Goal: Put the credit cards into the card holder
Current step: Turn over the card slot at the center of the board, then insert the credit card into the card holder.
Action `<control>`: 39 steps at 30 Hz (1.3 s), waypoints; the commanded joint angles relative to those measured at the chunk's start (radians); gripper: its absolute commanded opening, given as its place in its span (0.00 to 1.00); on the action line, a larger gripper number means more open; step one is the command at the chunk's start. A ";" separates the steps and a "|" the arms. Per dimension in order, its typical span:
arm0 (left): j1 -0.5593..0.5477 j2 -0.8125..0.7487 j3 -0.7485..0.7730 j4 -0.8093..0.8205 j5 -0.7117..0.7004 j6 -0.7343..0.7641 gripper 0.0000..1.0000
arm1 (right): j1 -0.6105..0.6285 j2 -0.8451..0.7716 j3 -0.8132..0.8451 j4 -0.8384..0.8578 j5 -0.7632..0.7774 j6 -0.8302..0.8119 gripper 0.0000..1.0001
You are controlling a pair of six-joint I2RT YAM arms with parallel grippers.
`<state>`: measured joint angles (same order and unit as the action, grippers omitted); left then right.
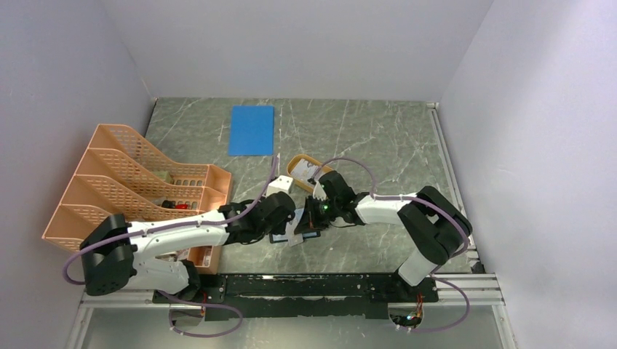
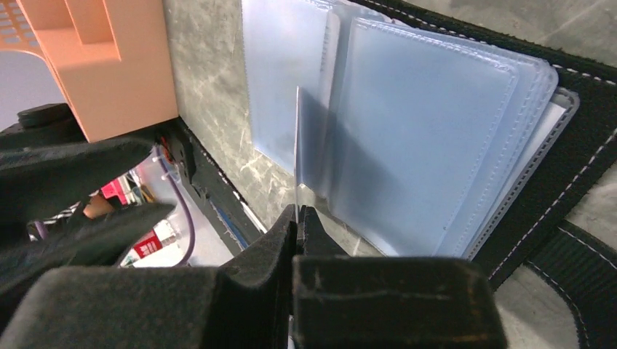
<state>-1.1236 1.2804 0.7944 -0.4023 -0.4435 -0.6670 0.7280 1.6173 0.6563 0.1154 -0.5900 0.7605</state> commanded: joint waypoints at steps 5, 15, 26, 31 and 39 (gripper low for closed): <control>0.131 0.125 -0.068 0.134 0.090 0.000 0.21 | 0.004 -0.094 0.039 -0.102 0.083 -0.051 0.00; 0.156 0.180 -0.108 0.146 0.082 -0.019 0.10 | -0.071 -0.166 -0.013 -0.130 0.137 -0.055 0.00; 0.160 0.173 -0.120 0.137 0.083 -0.026 0.09 | -0.076 -0.051 -0.005 0.019 0.028 -0.006 0.00; 0.159 0.156 -0.123 0.133 0.090 -0.029 0.09 | -0.077 -0.024 -0.012 0.022 0.025 -0.007 0.00; 0.159 0.127 -0.105 0.091 0.102 -0.028 0.09 | -0.076 0.008 -0.012 0.055 0.003 0.009 0.00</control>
<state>-0.9699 1.4361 0.6907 -0.2668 -0.3672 -0.6861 0.6537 1.6066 0.6495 0.1268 -0.5640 0.7597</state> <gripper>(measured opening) 0.096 0.010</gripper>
